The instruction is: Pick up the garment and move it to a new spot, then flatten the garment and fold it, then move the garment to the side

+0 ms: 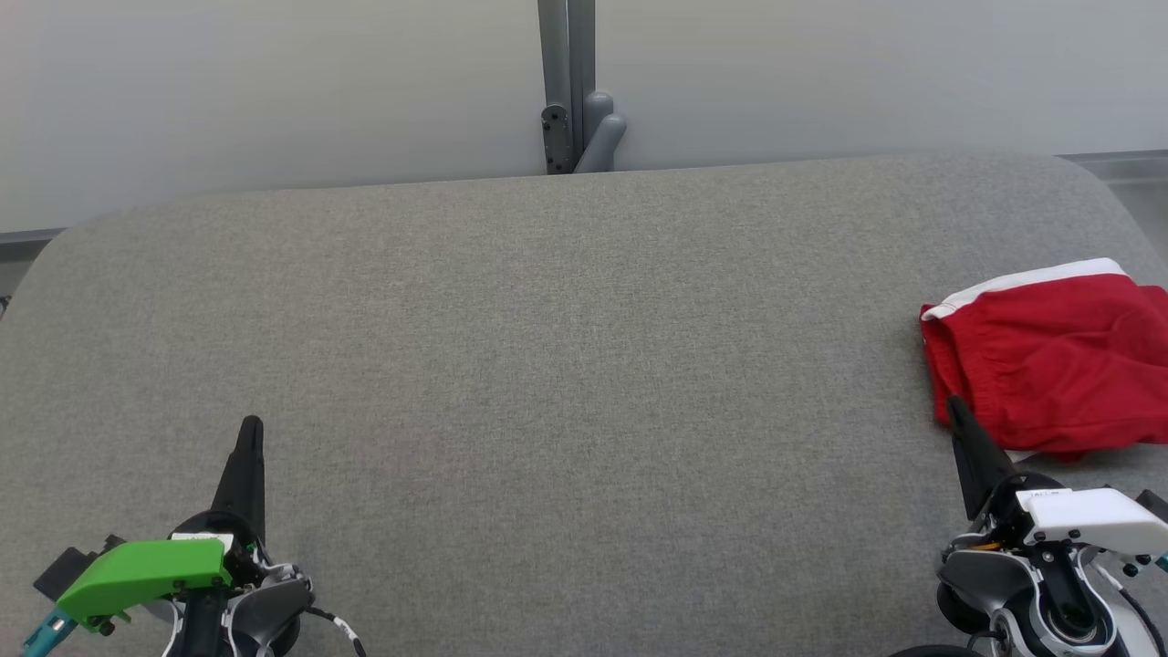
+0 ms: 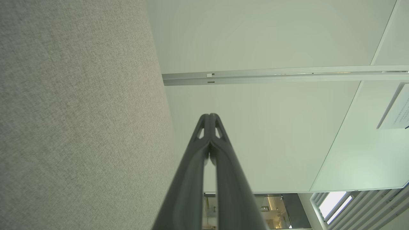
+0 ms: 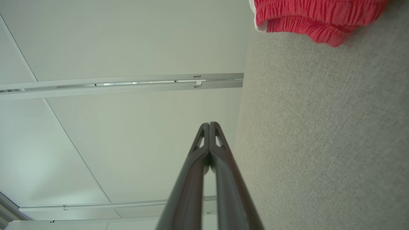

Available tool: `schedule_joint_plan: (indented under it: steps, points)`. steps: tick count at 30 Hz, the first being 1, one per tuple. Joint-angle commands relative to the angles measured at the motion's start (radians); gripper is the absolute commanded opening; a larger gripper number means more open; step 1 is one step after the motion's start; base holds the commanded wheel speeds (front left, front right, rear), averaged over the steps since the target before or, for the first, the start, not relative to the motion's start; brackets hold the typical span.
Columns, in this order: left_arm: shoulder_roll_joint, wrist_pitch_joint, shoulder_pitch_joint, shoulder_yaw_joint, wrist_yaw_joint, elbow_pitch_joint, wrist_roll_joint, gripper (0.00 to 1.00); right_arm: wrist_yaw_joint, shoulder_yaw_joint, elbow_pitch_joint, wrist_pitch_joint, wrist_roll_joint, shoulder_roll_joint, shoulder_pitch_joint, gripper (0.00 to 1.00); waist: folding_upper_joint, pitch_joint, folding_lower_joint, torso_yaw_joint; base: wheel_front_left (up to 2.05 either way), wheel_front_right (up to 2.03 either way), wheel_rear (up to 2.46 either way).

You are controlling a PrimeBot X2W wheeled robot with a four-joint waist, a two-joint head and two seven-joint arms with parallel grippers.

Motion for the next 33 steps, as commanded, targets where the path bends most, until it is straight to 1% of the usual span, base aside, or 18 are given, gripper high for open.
schedule_joint_plan:
  steps: [1,33]
  points:
    - [0.007,0.002,-0.011,0.004,-0.007,-0.004,-0.002,0.0,0.0,0.001,-0.002,0.002,0.005,-0.004,-0.011,0.0,0.0,0.0,0.0,0.0,0.0,0.0,0.0]
    - [0.007,0.001,-0.011,0.004,-0.007,-0.004,-0.002,0.0,0.0,0.001,-0.002,0.002,0.005,-0.004,-0.011,0.0,0.0,0.0,0.0,0.0,0.0,0.0,0.0]
